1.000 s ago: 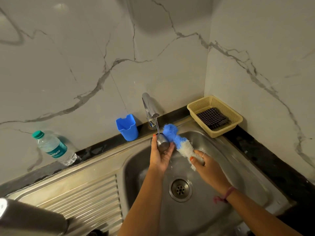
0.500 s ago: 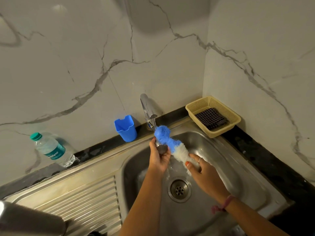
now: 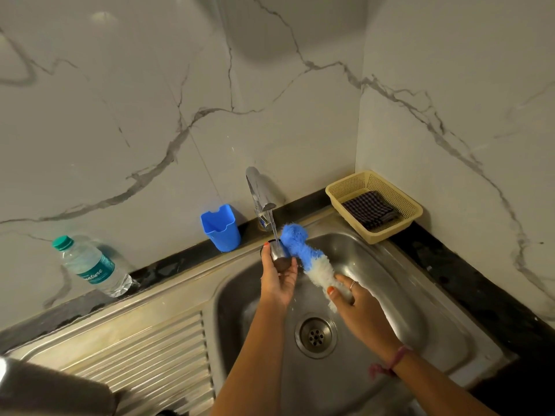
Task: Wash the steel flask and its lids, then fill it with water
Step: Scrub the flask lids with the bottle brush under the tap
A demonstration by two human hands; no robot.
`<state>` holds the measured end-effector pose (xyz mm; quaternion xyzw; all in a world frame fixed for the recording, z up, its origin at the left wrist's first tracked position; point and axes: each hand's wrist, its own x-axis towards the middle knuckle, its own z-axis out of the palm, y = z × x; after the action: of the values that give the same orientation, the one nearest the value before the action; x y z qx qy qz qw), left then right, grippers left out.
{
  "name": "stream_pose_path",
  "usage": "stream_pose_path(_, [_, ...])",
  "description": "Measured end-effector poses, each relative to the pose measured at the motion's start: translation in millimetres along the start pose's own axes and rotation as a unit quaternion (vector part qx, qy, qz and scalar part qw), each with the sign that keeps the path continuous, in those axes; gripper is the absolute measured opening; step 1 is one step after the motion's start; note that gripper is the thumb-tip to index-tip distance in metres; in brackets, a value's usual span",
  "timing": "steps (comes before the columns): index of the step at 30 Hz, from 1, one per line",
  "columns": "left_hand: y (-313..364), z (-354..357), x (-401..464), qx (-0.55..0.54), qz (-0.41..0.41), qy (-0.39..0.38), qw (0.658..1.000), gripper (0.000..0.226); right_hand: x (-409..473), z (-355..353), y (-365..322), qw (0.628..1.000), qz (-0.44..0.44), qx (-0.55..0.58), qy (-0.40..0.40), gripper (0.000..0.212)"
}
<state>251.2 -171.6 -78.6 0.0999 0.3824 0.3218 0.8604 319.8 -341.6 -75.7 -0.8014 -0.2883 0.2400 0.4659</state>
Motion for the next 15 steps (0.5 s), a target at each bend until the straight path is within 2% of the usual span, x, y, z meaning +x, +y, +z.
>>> stream_pose_path(5, [0.9,-3.8,3.4,-0.008,-0.017,-0.026,1.000,0.055,-2.2,-0.4,-1.3,1.000,-0.006,0.003,0.002,0.044])
stream_pose_path(10, [-2.6,-1.2,4.2,-0.019,-0.007,-0.015,1.000,0.062,-5.4,0.0,-2.1,1.000,0.000,0.008,0.007,0.046])
stream_pose_path(15, [0.9,2.1,4.9,-0.046,-0.004,-0.010,0.999,0.055,-3.5,-7.4,2.1,1.000,0.013,-0.001,-0.001,0.046])
